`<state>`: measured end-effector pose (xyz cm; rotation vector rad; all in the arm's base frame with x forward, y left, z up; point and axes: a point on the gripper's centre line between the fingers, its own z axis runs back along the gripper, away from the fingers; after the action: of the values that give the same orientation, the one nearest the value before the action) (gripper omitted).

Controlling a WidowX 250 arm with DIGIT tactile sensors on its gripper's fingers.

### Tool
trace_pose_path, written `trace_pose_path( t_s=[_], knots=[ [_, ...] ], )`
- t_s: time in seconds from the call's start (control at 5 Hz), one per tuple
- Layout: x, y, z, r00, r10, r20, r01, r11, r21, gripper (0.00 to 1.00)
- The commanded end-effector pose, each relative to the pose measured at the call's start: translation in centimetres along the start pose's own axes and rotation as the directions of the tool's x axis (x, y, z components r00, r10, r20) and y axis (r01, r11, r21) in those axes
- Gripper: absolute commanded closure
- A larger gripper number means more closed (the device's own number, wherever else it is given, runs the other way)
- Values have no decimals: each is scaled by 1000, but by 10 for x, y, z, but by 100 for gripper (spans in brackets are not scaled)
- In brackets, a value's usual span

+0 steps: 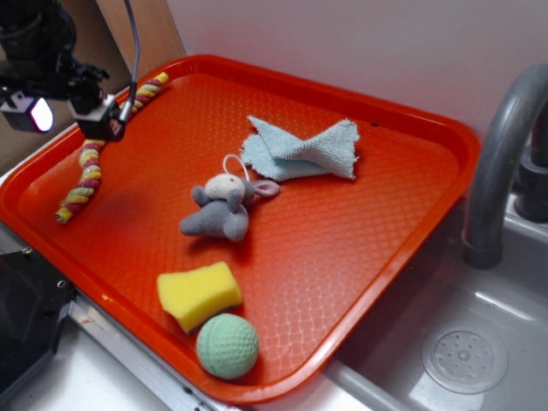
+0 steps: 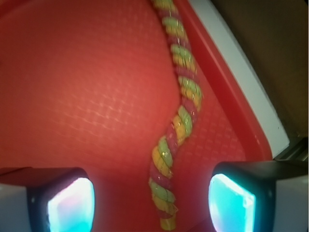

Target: Grab the multicolored rope.

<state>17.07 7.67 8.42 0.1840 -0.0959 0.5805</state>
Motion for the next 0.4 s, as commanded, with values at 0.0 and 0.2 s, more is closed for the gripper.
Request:
trace_pose_path(
  t_s=[0.0,0.2],
  knots=[
    [0,13,-34,999,12,-46,-9,998,62,0],
    [-1,11,-48,997,-45,-67,48,997,52,0]
  ],
)
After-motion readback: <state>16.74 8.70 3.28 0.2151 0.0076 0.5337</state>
